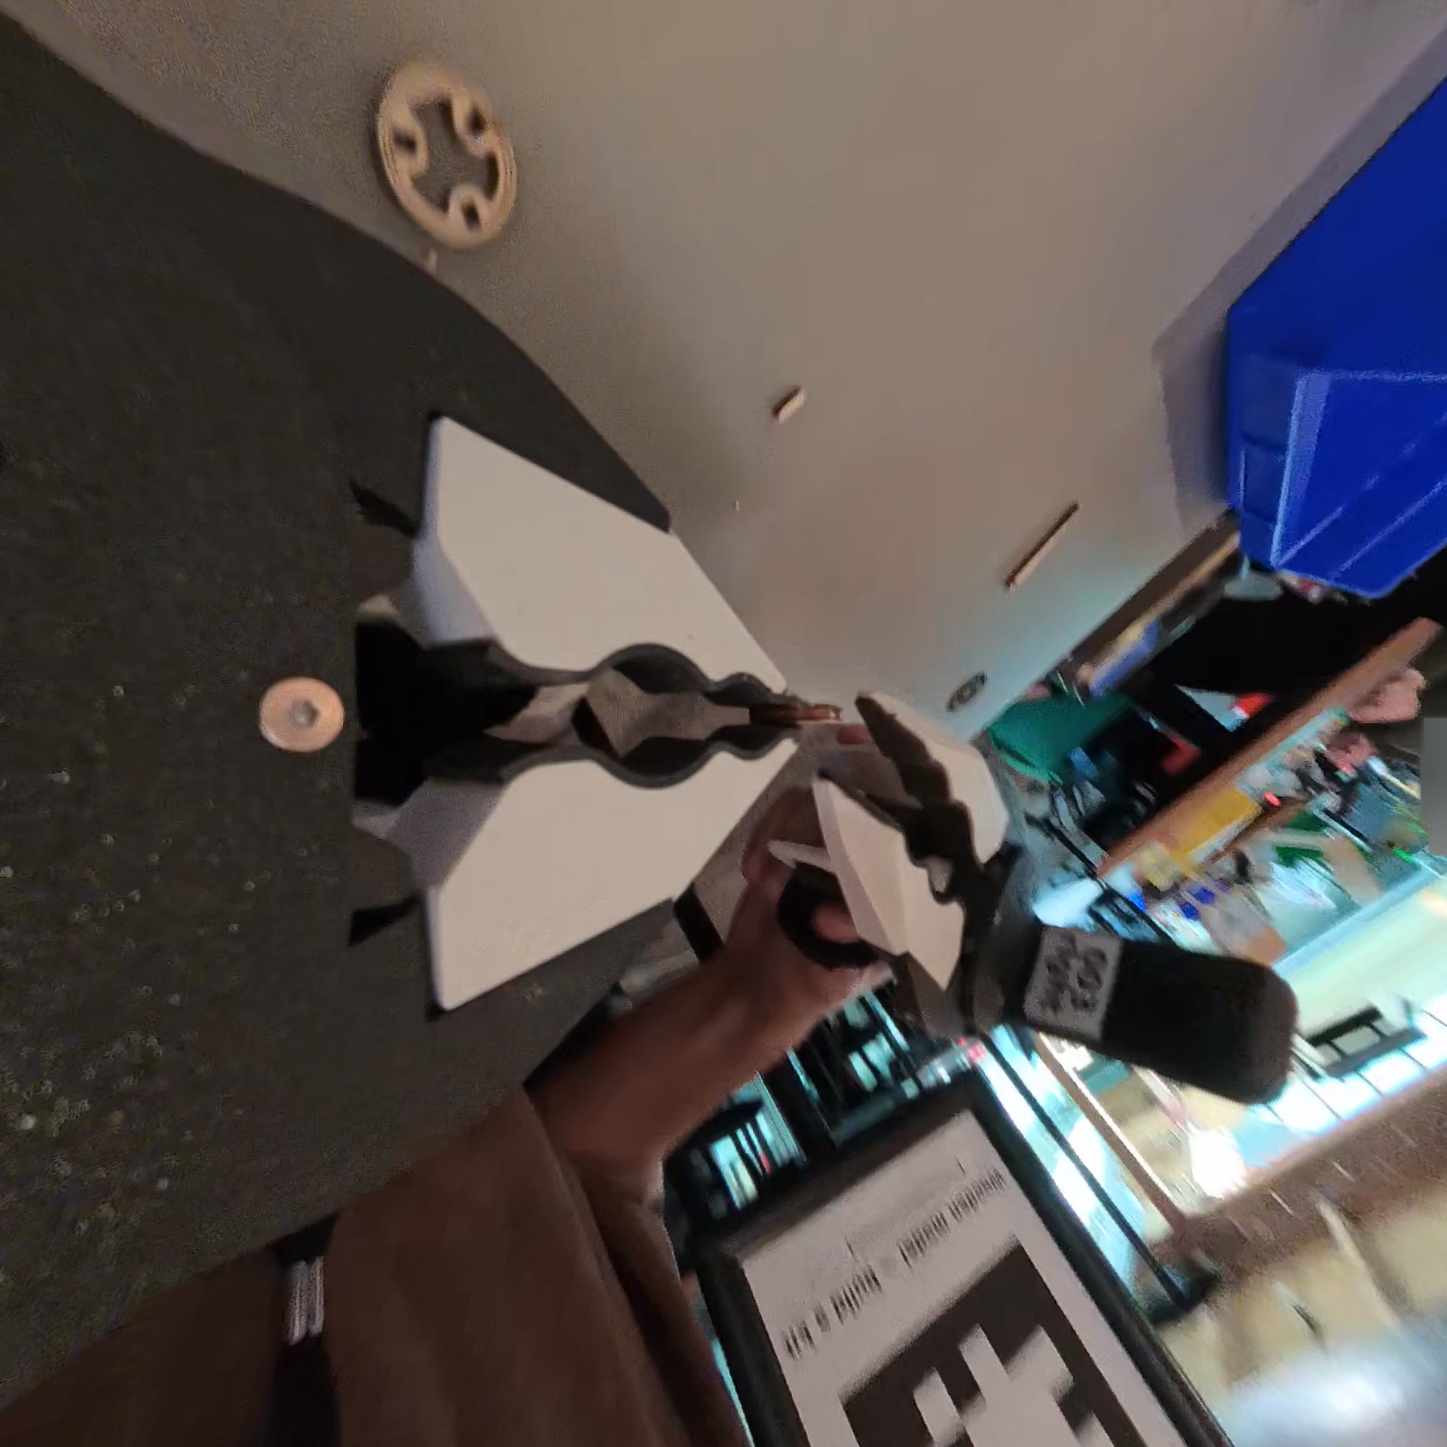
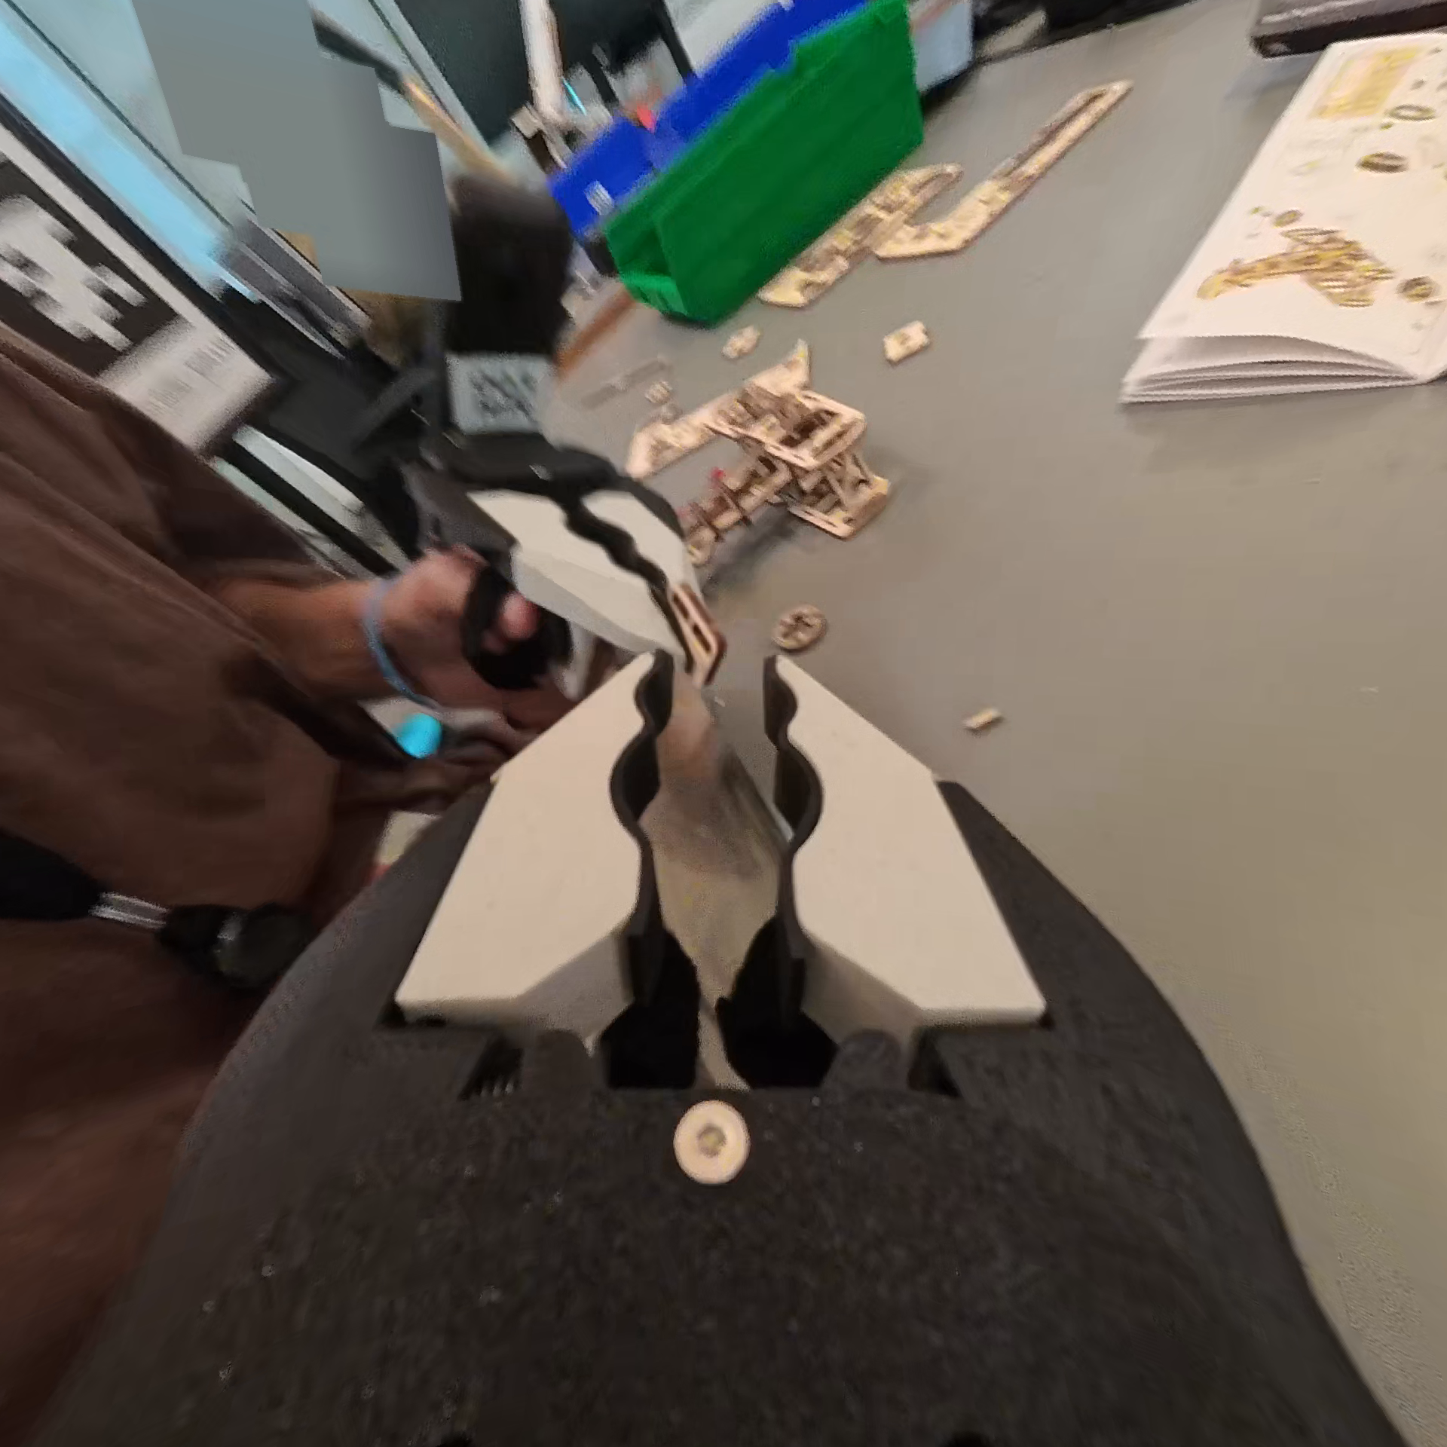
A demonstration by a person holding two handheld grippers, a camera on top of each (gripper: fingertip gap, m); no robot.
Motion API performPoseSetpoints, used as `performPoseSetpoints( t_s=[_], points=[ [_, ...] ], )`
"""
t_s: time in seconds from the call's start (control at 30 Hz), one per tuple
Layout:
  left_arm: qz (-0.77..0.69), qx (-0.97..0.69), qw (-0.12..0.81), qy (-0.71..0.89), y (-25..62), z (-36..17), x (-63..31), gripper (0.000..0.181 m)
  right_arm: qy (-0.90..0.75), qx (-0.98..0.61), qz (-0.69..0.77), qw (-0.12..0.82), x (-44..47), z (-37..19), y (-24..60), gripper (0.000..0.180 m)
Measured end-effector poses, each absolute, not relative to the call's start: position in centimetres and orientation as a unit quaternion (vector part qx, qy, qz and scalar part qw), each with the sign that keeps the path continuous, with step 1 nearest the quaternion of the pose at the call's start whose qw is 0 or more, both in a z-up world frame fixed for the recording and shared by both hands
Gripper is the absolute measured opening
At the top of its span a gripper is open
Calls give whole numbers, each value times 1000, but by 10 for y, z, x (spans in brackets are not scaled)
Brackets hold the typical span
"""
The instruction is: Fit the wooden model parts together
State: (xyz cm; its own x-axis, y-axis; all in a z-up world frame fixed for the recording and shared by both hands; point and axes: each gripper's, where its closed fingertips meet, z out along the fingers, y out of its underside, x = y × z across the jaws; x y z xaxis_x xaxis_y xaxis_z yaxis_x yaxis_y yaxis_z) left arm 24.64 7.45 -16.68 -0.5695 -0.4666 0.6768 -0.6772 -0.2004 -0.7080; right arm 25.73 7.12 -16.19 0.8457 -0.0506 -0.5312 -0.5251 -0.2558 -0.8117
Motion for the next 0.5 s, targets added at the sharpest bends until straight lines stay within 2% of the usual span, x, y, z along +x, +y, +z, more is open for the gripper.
performPoseSetpoints(
  t_s=[0.1,0.2,0.4,0.5],
  points=[
    [682,467,137,-546,68,-156,243,1,208,-711,278,611,254,-149,73,18],
    [710,477,149,-495,68,-149,245,1,218,-699,318,602,248,-151,76,15],
    [699,466,158,-519,64,-152,239,3,218,-698,356,582,242,-152,71,2],
    [676,453,124,-569,72,-156,237,9,214,-719,360,554,239,-161,63,2]
  ],
)
